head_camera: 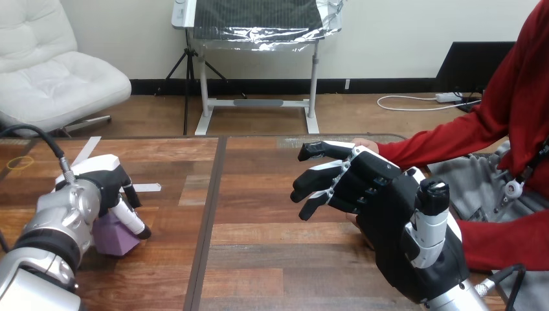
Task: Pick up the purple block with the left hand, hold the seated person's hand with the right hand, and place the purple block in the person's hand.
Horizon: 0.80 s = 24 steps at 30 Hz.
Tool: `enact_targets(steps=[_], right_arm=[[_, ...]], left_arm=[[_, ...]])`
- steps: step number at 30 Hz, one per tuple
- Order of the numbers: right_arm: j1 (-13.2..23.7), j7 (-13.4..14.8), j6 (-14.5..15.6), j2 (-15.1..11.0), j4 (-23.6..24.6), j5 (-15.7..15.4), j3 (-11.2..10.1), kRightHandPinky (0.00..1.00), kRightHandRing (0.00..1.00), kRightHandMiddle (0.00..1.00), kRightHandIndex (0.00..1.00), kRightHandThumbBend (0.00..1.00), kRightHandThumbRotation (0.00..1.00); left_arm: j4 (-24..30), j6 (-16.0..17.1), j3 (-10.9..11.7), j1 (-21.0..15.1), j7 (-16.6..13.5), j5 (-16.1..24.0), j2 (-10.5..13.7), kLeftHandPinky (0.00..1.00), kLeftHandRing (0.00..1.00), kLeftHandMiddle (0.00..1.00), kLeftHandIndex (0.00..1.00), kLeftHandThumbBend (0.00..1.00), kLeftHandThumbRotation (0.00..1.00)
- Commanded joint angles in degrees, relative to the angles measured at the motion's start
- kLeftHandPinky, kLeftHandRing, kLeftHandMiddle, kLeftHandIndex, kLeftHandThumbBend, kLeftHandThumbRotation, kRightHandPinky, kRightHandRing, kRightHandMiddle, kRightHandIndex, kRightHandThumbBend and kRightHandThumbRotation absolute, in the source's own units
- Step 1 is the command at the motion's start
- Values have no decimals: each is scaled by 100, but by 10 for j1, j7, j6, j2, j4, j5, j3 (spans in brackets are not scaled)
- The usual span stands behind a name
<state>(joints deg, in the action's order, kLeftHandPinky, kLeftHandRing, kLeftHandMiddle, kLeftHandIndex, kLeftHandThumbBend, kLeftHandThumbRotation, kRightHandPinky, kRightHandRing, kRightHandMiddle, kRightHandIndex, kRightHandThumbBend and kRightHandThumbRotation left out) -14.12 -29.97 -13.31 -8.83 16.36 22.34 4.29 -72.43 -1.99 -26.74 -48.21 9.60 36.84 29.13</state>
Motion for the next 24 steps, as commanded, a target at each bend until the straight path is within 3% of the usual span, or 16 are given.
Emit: enact_targets(steps=[1, 14, 24], right_arm=[[23, 2, -11, 9, 14, 8, -4, 46, 59, 60, 70, 95, 100], [23, 4, -9, 9, 15, 9, -4, 46, 59, 60, 70, 96, 100], [22, 4, -8, 8, 15, 9, -4, 46, 59, 60, 70, 96, 100]], left_arm=[[-1, -7, -6, -38, 13, 7, 12, 25, 32, 47, 64, 62, 0], [0, -20, -10, -44, 29, 14, 10, 24, 31, 47, 67, 67, 0], [1, -33, -22, -46, 25, 34, 8, 19, 27, 39, 68, 72, 0]])
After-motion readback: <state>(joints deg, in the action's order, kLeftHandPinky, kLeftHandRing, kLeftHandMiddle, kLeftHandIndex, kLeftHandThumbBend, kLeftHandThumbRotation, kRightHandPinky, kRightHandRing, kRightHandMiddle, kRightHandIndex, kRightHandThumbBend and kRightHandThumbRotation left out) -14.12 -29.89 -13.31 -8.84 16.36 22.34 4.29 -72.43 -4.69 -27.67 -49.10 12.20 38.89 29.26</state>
